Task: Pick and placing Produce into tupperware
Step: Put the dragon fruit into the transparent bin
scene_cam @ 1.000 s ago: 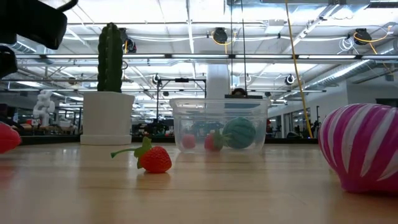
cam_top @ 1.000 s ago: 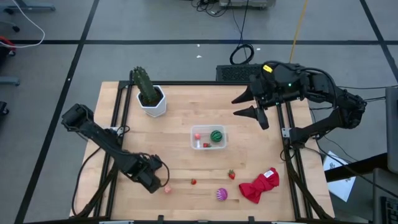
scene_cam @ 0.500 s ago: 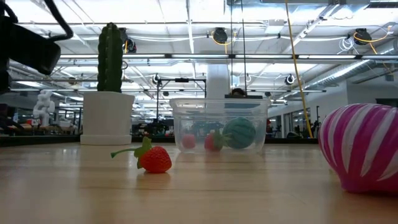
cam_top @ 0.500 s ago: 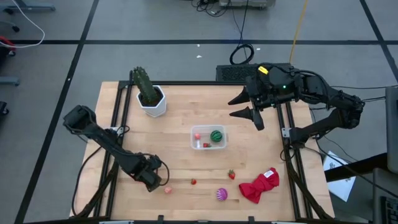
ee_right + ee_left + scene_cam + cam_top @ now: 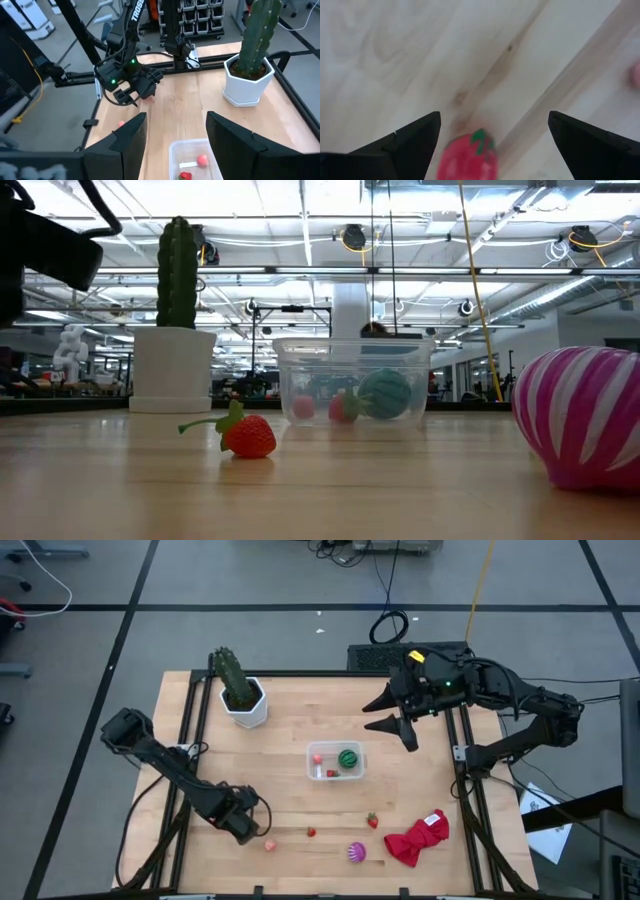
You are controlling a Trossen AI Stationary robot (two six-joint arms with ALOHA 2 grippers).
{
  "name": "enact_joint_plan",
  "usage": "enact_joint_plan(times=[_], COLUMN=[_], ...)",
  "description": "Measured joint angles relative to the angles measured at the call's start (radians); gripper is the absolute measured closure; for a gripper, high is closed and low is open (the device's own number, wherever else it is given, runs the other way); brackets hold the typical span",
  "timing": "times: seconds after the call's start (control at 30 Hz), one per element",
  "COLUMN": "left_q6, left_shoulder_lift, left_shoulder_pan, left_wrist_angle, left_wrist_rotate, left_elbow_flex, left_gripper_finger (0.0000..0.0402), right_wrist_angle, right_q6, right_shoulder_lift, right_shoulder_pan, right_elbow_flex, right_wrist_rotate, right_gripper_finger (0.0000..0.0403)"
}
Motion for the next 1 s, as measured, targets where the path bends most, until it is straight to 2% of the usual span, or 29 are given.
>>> enact_joint_plan(times=[0.17,0.4,0.67,1.0], left_q6=[0.052,0.122,0.134,0.144], left_shoulder_lift=[0.000,0.000,0.000,0.000], left_shoulder_pan=[-0.005,-0.064,-0.116,-0.121], left_wrist_angle=[-0.115,-0.107,-0.102,-0.106], left_wrist_rotate=[0.031,0.123,0.123,0.110], left_elbow_flex=[0.018,0.019,0.019,0.019], left_gripper_finger=[0.0025,0.0025,0.0025,0.0025], right_wrist_angle=[0.008,0.008,0.050,0.090], right_q6=[0.018,0.042,0.042,0.042], right_shoulder_lift=[-0.001,-0.001,-0.001,-0.001], right_shoulder_pan=[0.000,0.000,0.000,0.000], right_elbow_flex=[0.000,0.000,0.000,0.000], right_wrist_rotate=[-0.002,-0.003,-0.003,-0.003], right_gripper_finger=[0.0206,0.0206,0.0206,0.0206])
